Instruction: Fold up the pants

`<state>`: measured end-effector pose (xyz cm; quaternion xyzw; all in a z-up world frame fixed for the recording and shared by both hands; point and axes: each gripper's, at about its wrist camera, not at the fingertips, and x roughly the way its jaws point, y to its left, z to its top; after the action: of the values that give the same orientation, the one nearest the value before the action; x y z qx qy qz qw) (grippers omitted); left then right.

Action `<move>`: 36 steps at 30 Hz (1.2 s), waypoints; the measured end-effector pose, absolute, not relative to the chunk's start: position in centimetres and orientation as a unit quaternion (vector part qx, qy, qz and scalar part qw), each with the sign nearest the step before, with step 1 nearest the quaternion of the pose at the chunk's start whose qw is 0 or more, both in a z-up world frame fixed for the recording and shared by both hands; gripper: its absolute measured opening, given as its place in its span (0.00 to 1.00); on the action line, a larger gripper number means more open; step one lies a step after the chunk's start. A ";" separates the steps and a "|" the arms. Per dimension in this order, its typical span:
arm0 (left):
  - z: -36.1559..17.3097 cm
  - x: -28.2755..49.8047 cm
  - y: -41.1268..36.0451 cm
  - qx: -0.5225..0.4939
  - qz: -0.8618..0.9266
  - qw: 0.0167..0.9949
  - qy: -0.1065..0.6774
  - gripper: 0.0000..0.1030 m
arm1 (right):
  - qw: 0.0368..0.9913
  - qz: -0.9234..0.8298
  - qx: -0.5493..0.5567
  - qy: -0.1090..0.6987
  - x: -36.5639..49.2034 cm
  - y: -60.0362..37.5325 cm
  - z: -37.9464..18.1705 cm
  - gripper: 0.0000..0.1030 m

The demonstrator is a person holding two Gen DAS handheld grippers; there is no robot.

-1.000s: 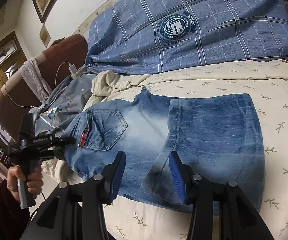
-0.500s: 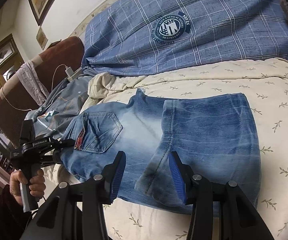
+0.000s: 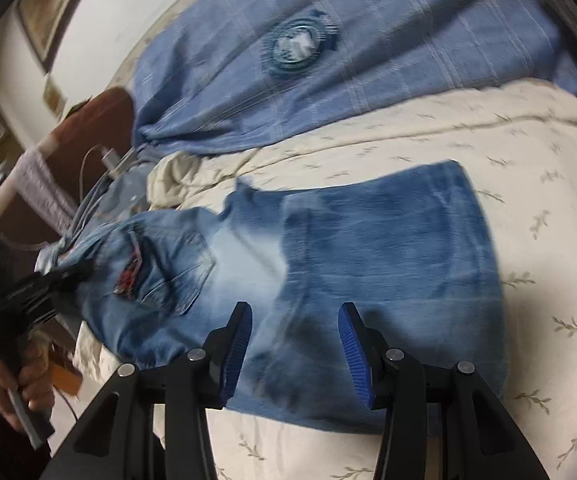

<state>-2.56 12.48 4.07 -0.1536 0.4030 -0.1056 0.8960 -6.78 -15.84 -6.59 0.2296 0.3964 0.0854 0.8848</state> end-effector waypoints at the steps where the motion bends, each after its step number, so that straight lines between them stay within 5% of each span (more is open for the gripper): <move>1: 4.6 -2.6 11.9 -0.144 -0.112 0.898 0.401 0.24 | 0.875 0.081 0.243 0.411 -6.5 -16.4 -7.2 0.47; 12: 7.9 -4.2 -0.7 -0.021 -0.221 0.896 0.385 0.23 | 0.828 0.082 0.374 0.410 -7.6 -22.4 -7.8 0.47; 22: 0.2 -5.3 -15.1 0.112 -0.281 0.851 0.428 0.25 | 0.812 0.057 0.467 0.344 -11.5 -30.4 -6.7 0.49; 25: 1.4 -6.0 -14.4 0.086 -0.312 0.853 0.410 0.47 | 0.788 0.096 0.501 0.345 -11.3 -30.8 -7.1 0.62; 28: 3.9 -6.8 -12.3 0.049 -0.363 0.844 0.390 0.67 | 0.780 0.131 0.513 0.335 -11.0 -30.3 -6.9 0.65; 32: 6.7 -7.2 -8.7 0.059 -0.340 0.876 0.338 0.72 | 0.786 0.151 0.495 0.336 -10.0 -28.4 -6.4 0.68; 36: 5.7 -4.6 -3.5 0.027 -0.277 0.886 0.372 0.72 | 0.783 0.160 0.479 0.363 -7.7 -26.2 -6.7 0.69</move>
<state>-4.59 -3.53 5.67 0.0265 0.3716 -0.2773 0.8856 -7.72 -26.23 -6.70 0.4788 0.3627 0.1599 0.7833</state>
